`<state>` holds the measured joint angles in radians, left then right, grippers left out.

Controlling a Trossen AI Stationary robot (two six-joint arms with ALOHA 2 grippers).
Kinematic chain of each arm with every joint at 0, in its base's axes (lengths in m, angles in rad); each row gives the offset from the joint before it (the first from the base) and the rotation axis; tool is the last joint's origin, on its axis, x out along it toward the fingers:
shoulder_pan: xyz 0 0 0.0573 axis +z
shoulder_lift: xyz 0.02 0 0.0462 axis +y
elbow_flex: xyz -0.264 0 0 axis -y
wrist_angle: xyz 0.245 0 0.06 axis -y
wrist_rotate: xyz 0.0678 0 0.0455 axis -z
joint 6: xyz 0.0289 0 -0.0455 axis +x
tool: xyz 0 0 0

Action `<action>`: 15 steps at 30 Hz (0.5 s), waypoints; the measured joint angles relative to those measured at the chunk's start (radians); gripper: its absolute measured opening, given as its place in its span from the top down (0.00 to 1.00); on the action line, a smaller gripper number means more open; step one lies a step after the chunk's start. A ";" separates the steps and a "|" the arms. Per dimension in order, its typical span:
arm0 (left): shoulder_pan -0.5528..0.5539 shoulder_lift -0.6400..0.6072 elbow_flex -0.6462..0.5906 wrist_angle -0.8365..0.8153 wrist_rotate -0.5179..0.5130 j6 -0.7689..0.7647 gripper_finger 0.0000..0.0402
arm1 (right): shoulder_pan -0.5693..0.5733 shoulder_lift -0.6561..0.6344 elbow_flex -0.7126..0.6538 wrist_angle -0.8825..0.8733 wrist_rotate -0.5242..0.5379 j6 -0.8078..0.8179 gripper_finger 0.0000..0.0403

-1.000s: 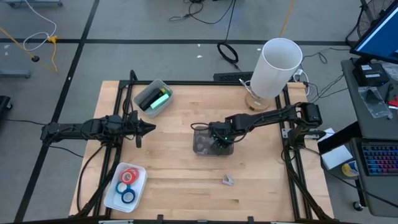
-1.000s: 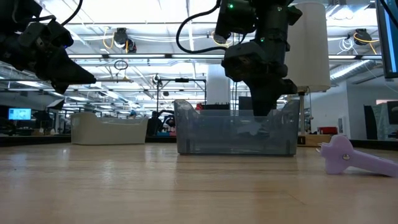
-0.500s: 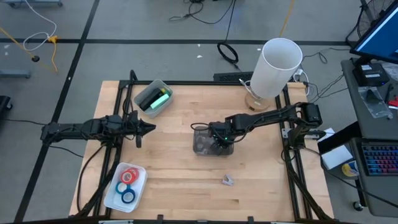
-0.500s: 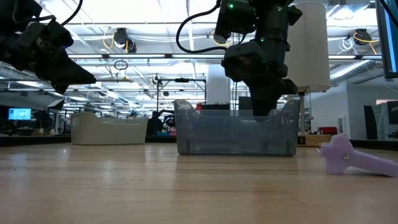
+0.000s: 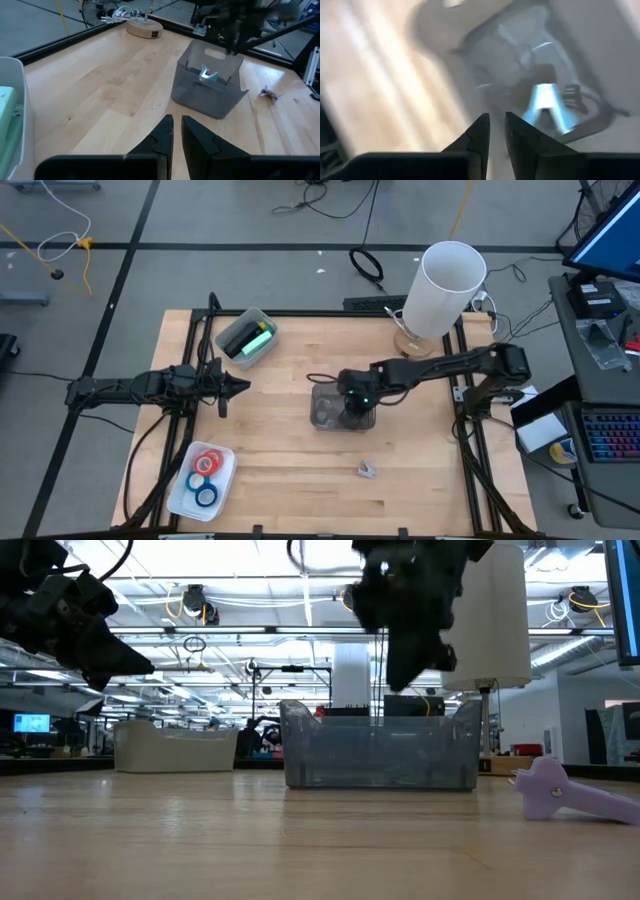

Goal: Pick and place Stapler, Stapler remover, tape
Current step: Put the purple staple remover into the black bin

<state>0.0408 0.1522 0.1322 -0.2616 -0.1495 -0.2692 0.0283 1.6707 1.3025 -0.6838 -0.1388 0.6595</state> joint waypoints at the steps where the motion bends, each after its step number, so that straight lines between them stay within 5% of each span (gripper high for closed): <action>1: 0.000 0.000 0.000 0.000 0.004 0.000 0.91 | 0.009 -0.017 0.000 0.000 -0.021 -0.012 0.88; 15: 0.000 0.000 0.000 -0.006 0.019 0.006 0.91 | 0.286 -0.108 0.000 -0.015 -0.229 0.141 0.96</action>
<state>0.0410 0.1520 0.1322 -0.2676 -0.1307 -0.2634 0.3143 1.5627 1.3027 -0.6989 -0.3678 0.8004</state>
